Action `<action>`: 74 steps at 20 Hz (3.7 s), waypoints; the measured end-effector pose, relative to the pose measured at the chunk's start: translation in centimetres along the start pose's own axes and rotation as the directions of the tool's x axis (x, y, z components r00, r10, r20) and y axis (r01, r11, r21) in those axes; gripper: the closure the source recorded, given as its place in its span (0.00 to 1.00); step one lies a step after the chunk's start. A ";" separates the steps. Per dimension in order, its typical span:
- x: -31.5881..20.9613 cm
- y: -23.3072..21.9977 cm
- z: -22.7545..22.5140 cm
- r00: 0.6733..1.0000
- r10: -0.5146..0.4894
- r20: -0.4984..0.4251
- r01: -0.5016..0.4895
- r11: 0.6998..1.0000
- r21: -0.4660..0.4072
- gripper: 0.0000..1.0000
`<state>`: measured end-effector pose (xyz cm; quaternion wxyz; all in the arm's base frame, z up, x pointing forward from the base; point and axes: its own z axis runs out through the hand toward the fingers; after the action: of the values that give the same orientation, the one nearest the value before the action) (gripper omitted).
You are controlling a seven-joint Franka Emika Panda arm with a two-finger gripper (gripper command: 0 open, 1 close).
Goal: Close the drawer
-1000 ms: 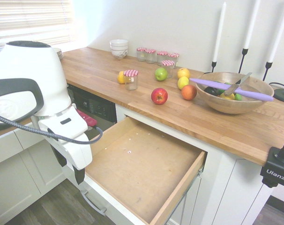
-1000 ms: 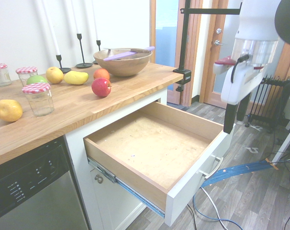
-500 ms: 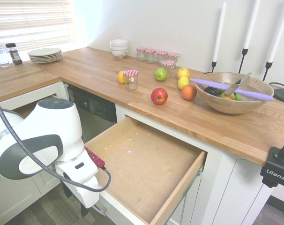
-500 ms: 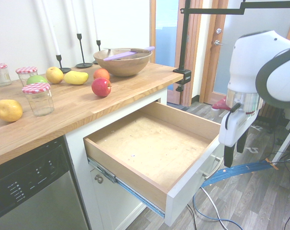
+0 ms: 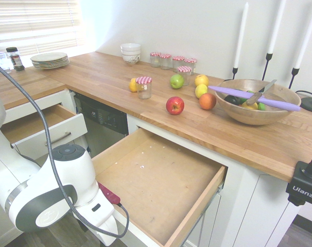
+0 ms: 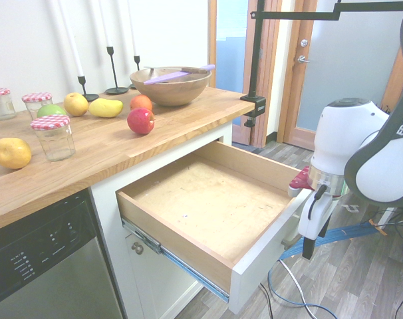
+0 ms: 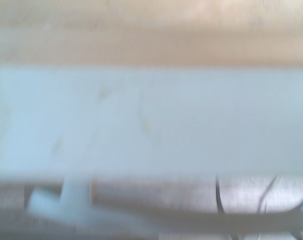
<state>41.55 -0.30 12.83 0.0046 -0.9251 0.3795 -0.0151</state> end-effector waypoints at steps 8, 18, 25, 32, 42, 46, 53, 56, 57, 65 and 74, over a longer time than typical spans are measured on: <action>-1.2 -0.9 1.1 1.000 -0.011 -0.015 0.012 0.999 0.033 1.00; -0.5 -1.0 0.9 1.000 0.002 -0.026 -0.001 0.999 0.040 1.00; 0.6 -0.7 0.7 1.000 0.004 -0.026 -0.003 0.999 0.042 1.00; 1.8 -0.8 1.0 1.000 0.011 -0.027 -0.009 0.999 0.049 1.00; 4.2 -3.3 1.5 0.998 0.023 -0.051 -0.019 0.996 0.082 1.00; 6.1 -4.8 1.3 0.997 0.027 -0.072 -0.019 0.995 0.101 1.00; 10.0 -7.9 0.5 0.995 0.025 -0.097 -0.014 0.994 0.112 1.00; 10.9 -9.6 0.0 0.995 0.015 -0.100 -0.003 0.993 0.118 1.00; 11.2 -10.0 -0.2 0.994 0.016 -0.104 -0.004 0.993 0.121 1.00; 14.4 -13.1 -3.5 0.992 0.053 -0.116 -0.035 0.987 0.156 1.00; 17.6 -15.1 -4.9 0.988 0.081 -0.130 -0.056 0.982 0.182 1.00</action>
<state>64.56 -1.91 18.43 0.0613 -0.9041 0.4077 -0.1122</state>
